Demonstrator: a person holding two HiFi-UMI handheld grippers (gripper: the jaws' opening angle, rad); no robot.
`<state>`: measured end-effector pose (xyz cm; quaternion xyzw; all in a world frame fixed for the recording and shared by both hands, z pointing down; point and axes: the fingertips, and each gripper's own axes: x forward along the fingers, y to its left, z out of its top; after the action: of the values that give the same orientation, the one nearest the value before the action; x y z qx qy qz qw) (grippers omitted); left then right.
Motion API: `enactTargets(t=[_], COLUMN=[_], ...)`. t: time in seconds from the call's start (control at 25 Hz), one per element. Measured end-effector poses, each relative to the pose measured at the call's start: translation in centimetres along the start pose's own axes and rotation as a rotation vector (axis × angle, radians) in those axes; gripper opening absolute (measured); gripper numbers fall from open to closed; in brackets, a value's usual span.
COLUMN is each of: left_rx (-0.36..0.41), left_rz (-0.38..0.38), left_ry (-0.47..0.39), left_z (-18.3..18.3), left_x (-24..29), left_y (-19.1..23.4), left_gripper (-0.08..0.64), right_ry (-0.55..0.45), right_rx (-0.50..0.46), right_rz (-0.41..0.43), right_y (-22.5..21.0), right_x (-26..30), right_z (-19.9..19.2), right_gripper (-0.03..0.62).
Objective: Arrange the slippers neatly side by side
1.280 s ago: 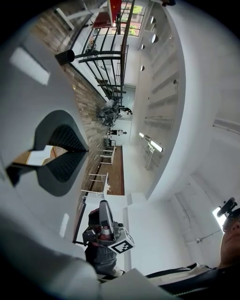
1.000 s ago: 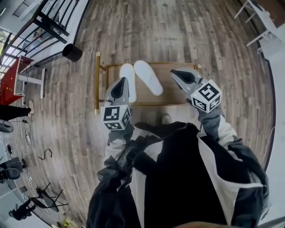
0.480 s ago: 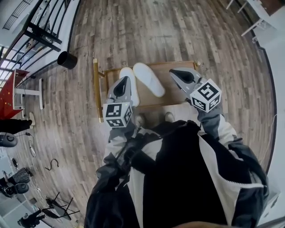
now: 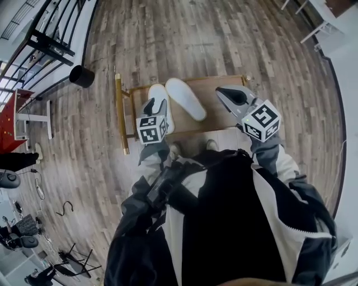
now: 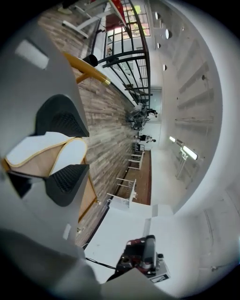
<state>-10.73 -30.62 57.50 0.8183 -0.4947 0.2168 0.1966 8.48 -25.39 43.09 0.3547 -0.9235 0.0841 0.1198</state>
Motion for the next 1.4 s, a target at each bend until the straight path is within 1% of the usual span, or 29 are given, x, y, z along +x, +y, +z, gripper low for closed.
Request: enactTargets(t=[0.16, 0.28, 0.36, 0.4, 0.56, 0.64, 0.84, 1.08, 1.12, 1.16, 1.2, 1.28, 1.4], left_rx=[0.012, 0.030, 0.046, 0.040, -0.041, -0.061, -0.030, 0.012, 0.009, 0.004, -0.001, -0.007, -0.004], left_rz=[0.041, 0.068, 0.078, 0.081, 0.078, 0.090, 0.111, 0.088, 0.077, 0.066, 0.056, 0.050, 0.060], left_ry=[0.132, 0.229, 0.276, 0.294, 0.346, 0.366, 0.442, 0.460, 0.465, 0.472, 0.477, 0.479, 0.475], left_z=[-4.0, -7.1, -8.6, -9.2, -11.5, -11.8, -13.2, -13.3, -13.4, -13.5, -13.6, -13.6, -13.6], left_x=[3.4, 5.6, 6.6, 7.0, 8.7, 9.3, 10.0, 10.5, 10.5, 10.6, 10.6, 10.7, 10.6], left_y=[1.1, 2.1, 2.6, 2.8, 2.9, 3.3, 4.4, 3.8, 3.7, 3.6, 3.5, 3.6, 3.6], left_gripper=[0.230, 0.241, 0.241, 0.243, 0.245, 0.245, 0.245, 0.236, 0.201, 0.095, 0.039, 0.032, 0.031], right_ry=[0.020, 0.024, 0.024, 0.025, 0.029, 0.029, 0.034, 0.034, 0.034, 0.034, 0.032, 0.030, 0.031], right_rx=[-0.007, 0.007, 0.017, 0.021, 0.031, 0.037, 0.053, 0.060, 0.060, 0.060, 0.059, 0.058, 0.056], right_rz=[-0.024, -0.043, -0.059, -0.069, -0.106, -0.119, -0.141, -0.165, -0.167, -0.168, -0.169, -0.169, -0.166], right_y=[-0.7, -1.3, -1.8, -2.0, -2.8, -3.2, -3.3, -3.4, -3.3, -3.3, -3.3, -3.3, -3.4], right_x=[-1.2, -2.3, -3.0, -3.3, -4.8, -5.2, -5.8, -6.4, -6.5, -6.5, -6.5, -6.5, -6.7], right_z=[-0.6, -1.1, -1.3, -1.5, -2.0, -2.1, -2.4, -2.8, -2.8, -2.7, -2.7, -2.6, -2.7], right_gripper=[0.005, 0.005, 0.005, 0.005, 0.005, 0.005, 0.005, 0.005, 0.005, 0.005, 0.005, 0.005, 0.005])
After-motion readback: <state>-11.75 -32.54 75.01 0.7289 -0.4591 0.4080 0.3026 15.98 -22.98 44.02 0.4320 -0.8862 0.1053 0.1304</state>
